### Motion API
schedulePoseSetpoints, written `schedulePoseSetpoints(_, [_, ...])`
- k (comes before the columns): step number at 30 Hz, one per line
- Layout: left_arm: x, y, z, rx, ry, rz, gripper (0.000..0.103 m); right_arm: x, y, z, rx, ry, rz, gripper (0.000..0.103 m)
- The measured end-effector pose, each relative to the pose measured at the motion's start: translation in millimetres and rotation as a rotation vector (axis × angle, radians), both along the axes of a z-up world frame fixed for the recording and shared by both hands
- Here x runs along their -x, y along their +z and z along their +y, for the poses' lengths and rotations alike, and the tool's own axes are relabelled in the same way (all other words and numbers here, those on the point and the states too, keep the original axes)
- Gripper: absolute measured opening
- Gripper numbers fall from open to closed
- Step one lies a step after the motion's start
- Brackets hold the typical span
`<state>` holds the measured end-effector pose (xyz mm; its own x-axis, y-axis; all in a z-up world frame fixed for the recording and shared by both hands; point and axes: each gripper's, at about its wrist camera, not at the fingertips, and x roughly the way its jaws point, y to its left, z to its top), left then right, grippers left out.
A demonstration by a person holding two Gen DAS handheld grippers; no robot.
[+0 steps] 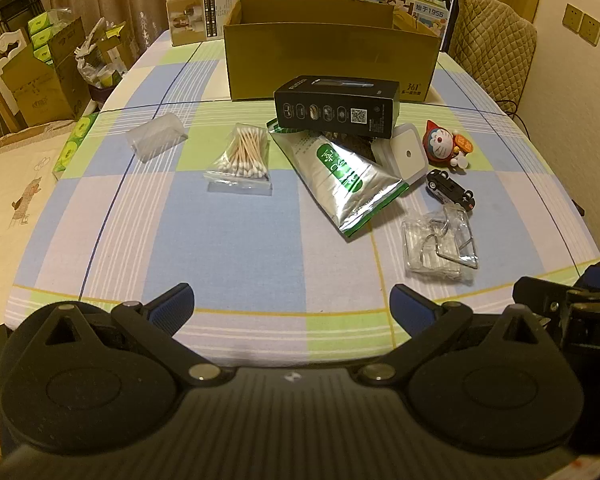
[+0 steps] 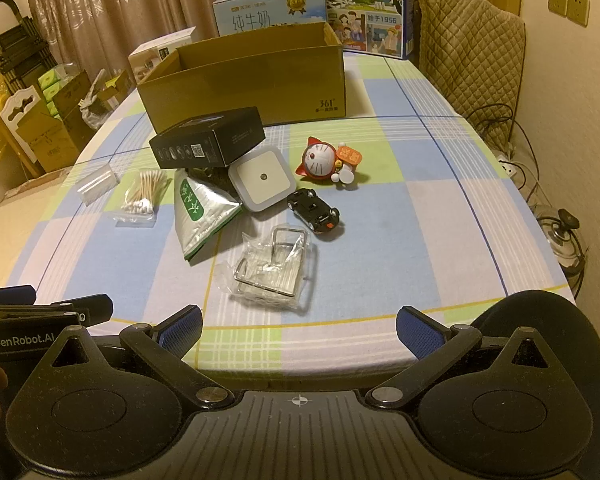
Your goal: Organize objects
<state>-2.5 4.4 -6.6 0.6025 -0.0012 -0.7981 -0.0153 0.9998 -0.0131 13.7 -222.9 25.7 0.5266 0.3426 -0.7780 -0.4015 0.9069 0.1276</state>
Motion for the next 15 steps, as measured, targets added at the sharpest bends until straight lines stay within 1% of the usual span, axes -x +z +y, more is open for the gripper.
schedulePoseSetpoints(15, [-0.7, -0.4, 1.4, -0.006, 0.002, -0.004, 0.102, -0.8, -2.8, -2.0, -0.003, -0.001, -0.004, 0.101])
